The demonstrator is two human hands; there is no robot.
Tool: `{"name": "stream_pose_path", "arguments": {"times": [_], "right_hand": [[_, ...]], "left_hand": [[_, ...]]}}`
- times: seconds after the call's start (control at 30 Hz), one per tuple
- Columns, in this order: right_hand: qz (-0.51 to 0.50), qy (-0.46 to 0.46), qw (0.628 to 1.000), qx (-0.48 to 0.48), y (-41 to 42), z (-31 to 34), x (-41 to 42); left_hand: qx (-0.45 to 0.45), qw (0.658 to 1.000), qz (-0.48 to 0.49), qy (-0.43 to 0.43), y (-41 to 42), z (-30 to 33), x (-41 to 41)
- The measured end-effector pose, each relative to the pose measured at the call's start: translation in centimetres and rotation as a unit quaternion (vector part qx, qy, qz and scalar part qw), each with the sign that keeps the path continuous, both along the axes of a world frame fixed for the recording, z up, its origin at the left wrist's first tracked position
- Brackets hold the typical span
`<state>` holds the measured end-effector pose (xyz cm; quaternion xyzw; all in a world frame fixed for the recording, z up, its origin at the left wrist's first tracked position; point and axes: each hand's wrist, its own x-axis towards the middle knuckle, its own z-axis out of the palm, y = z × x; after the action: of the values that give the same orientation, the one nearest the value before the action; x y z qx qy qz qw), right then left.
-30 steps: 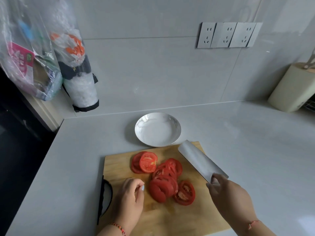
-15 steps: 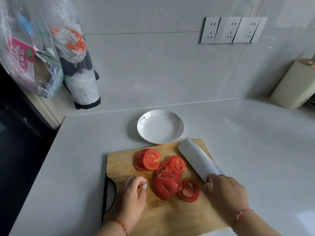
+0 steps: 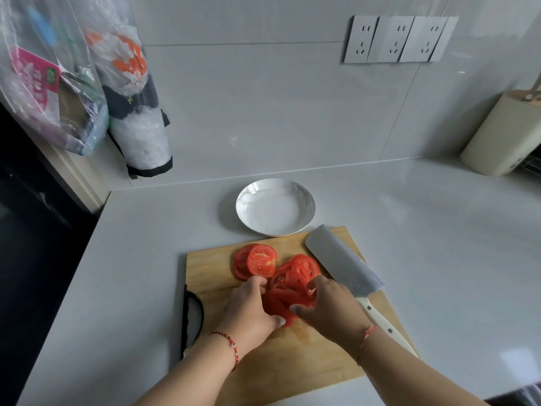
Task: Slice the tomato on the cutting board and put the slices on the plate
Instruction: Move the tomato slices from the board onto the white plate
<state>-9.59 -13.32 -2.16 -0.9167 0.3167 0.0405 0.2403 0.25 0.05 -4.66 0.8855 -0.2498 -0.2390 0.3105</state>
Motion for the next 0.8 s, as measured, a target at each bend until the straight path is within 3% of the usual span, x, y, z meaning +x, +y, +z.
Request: {"name": "stream_pose_path", "arguments": {"times": [0.3, 0.47, 0.8], "right_hand": [[-0.017, 0.062, 0.996, 0.061, 0.0, 0.1, 1.0], [-0.022, 0.031, 0.991, 0.127, 0.0, 0.4, 0.9], [-0.040, -0.065, 0.963, 0.259, -4.0, 3.3, 5.3]], "left_hand": [[0.044, 0.999, 0.008, 0.021, -0.6, 0.6, 0.2], [0.041, 0.999, 0.001, 0.030, -0.1, 0.9, 0.7], [-0.060, 0.996, 0.023, 0.064, -2.7, 4.2, 6.3]]}}
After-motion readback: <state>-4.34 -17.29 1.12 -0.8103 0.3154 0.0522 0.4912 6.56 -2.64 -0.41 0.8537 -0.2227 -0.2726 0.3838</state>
